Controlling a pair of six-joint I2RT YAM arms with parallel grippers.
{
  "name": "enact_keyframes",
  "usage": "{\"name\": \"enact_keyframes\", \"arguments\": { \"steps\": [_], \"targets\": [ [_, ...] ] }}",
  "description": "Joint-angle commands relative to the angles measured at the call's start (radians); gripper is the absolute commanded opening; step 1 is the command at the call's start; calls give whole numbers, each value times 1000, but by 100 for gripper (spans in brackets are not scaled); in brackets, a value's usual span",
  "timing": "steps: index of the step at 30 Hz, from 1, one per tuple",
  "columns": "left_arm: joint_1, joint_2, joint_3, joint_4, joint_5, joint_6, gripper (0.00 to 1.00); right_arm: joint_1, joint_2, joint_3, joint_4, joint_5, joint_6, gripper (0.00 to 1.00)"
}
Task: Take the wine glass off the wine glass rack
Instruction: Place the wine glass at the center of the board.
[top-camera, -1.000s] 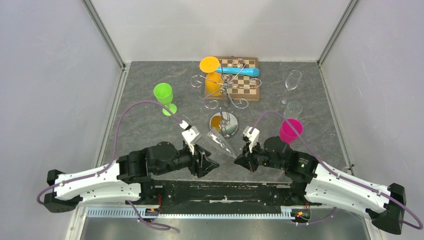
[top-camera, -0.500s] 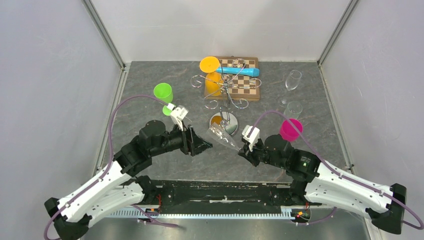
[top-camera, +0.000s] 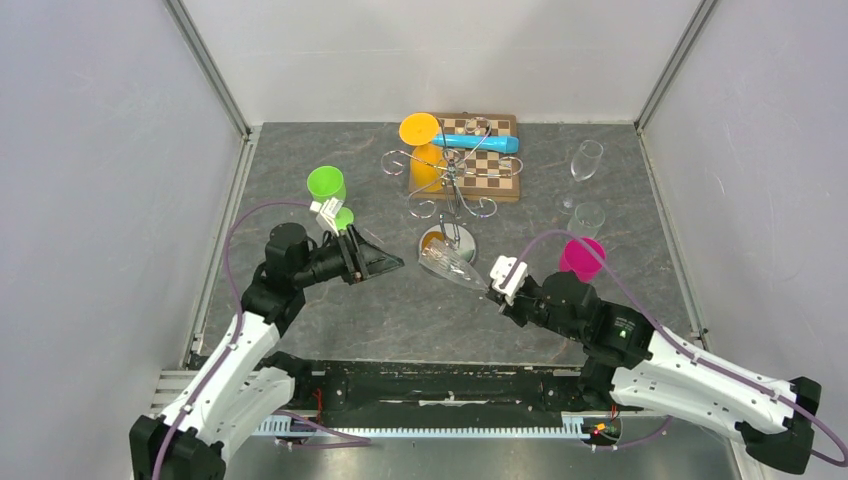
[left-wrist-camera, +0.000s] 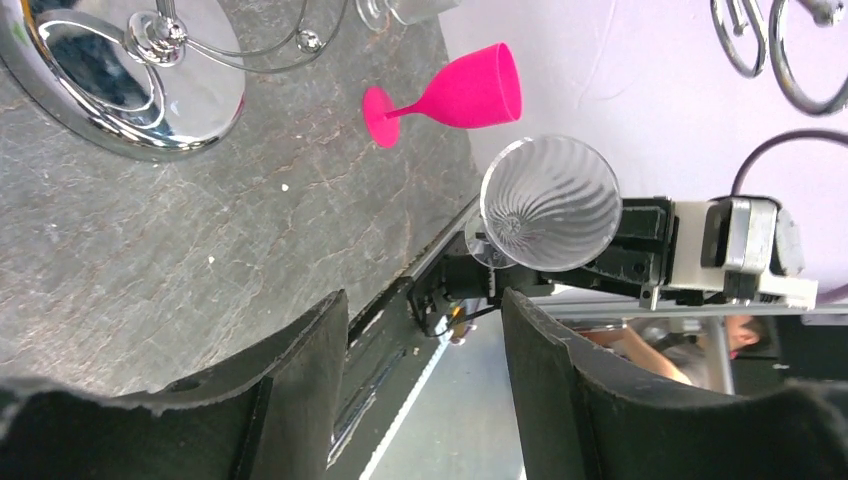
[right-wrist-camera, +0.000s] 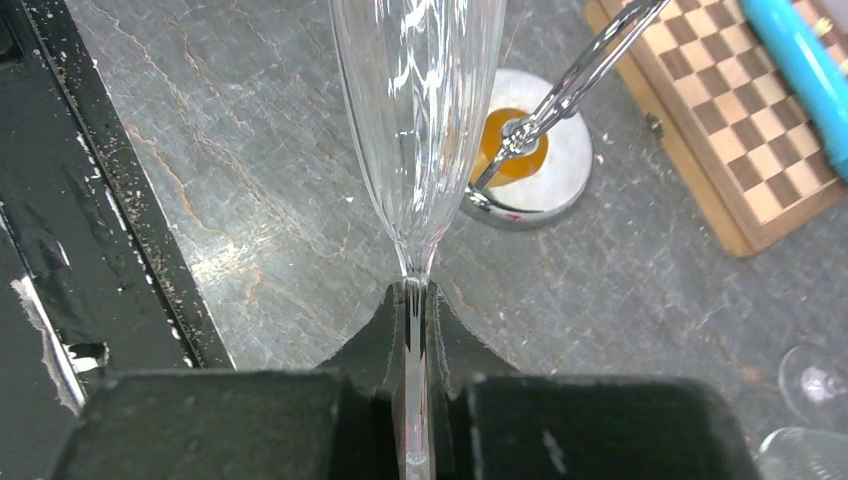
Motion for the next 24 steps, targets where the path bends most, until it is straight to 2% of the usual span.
{"name": "enact_keyframes", "arguments": {
  "steps": [1, 9, 24],
  "targets": [
    [49, 20, -29, 187, 159, -142, 64, 4, -19, 9, 57, -26, -127, 0],
    [97, 50, -70, 292, 236, -245, 63, 5, 16, 18, 98, -89, -221, 0],
    [121, 56, -83, 207, 276, -202, 60, 11, 117, 81, 139, -138, -281, 0]
  ]
}}
